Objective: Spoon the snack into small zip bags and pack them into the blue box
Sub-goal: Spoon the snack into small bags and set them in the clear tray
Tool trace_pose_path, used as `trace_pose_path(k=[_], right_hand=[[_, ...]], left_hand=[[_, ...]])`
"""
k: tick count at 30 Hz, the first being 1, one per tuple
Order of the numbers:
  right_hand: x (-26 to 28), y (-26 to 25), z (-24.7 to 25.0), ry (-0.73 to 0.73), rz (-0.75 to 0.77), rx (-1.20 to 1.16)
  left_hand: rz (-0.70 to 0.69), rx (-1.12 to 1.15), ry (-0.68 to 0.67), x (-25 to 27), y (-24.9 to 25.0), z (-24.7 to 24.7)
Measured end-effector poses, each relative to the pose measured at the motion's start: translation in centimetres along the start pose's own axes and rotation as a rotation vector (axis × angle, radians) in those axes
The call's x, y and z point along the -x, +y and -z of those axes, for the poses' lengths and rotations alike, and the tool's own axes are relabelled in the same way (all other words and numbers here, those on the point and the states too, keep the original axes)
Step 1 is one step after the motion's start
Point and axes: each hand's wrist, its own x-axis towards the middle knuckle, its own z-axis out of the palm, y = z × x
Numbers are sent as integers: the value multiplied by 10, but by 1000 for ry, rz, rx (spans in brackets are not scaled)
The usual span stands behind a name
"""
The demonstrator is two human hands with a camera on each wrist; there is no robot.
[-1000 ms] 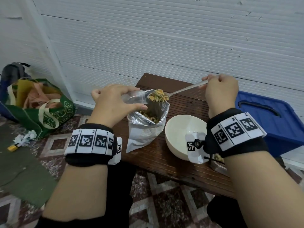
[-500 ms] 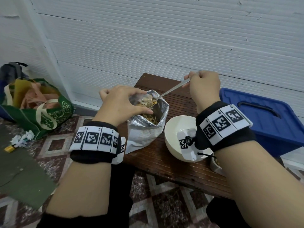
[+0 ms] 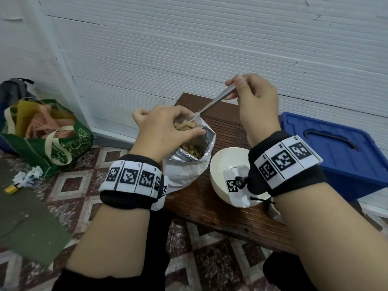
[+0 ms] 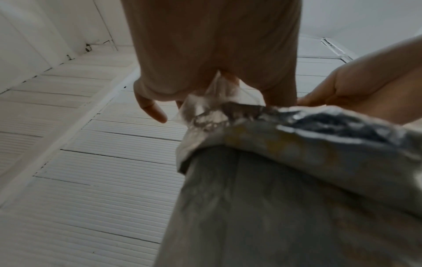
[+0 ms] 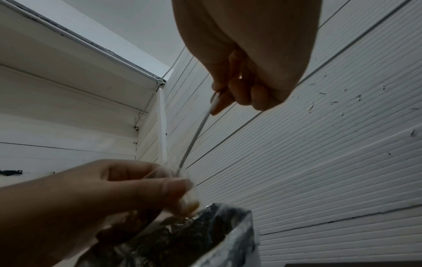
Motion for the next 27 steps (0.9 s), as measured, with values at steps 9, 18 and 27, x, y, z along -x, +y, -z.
trace_pose_path(k=[9,18,27], right_hand=[[1,-5,15,214,209,-182],[27,17,1,-131,332,307],[49,35,-18,-232,512,496]], left_hand=[[243,443,109,1,-21,7],[233,427,57,2,-23,7],[232,410,18,3,-23,9]])
